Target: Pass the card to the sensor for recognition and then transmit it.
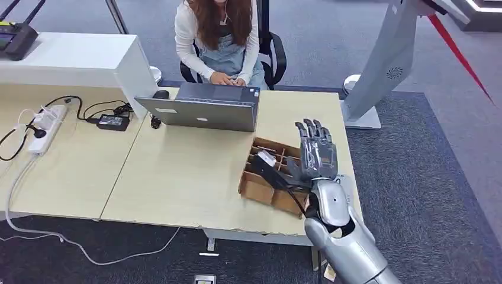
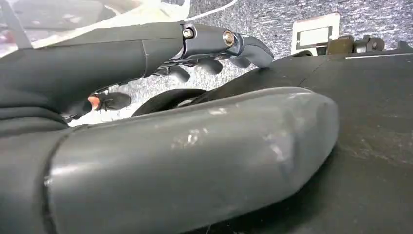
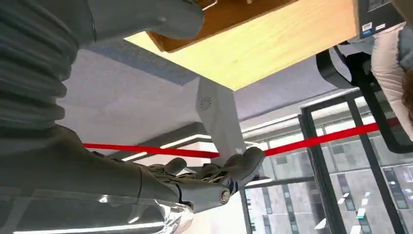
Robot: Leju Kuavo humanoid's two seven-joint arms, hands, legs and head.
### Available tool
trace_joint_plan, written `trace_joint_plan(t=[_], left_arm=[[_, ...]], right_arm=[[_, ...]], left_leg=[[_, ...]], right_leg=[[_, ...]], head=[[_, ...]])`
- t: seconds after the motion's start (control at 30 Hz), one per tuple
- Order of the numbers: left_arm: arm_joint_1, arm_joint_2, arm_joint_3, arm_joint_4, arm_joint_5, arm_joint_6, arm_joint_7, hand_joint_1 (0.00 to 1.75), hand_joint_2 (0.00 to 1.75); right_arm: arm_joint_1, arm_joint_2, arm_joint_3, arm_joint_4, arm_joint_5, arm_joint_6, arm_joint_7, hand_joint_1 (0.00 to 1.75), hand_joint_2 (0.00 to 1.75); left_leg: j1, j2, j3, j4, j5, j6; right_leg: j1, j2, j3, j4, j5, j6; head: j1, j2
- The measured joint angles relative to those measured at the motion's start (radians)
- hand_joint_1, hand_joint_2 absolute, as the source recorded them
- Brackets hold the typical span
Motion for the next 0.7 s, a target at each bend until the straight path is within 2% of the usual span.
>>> trace_joint_plan(t=[0.2,0.5,0.7], left_arm=[[-0.001,0.002,0.000,0.000,-0.001,-0.002,-0.001,0.00,0.00],[-0.002,0.006,0.000,0.000,-0.003,-0.002,-0.001,0.00,0.00],[-0.002,0.006,0.000,0.000,-0.003,-0.003,-0.001,0.00,0.00]], right_arm=[[0.006,-0.006,-0.004,0.005,0.000,0.003,0.003,0.51,1.75],[0.013,-0.009,-0.006,0.020,-0.002,0.009,0.006,0.51,1.75],[0.014,-0.008,-0.007,0.029,-0.005,0.010,0.007,0.59,1.75]], left_leg=[[0.000,0.000,0.000,0.000,0.000,0.000],[0.000,0.000,0.000,0.000,0.000,0.000],[0.000,0.000,0.000,0.000,0.000,0.000]], right_leg=[[0.000,0.000,0.000,0.000,0.000,0.000],[0.000,0.000,0.000,0.000,0.000,0.000],[0.000,0.000,0.000,0.000,0.000,0.000]], head=[[0.000,0.000],[0.000,0.000],[0.000,0.000]])
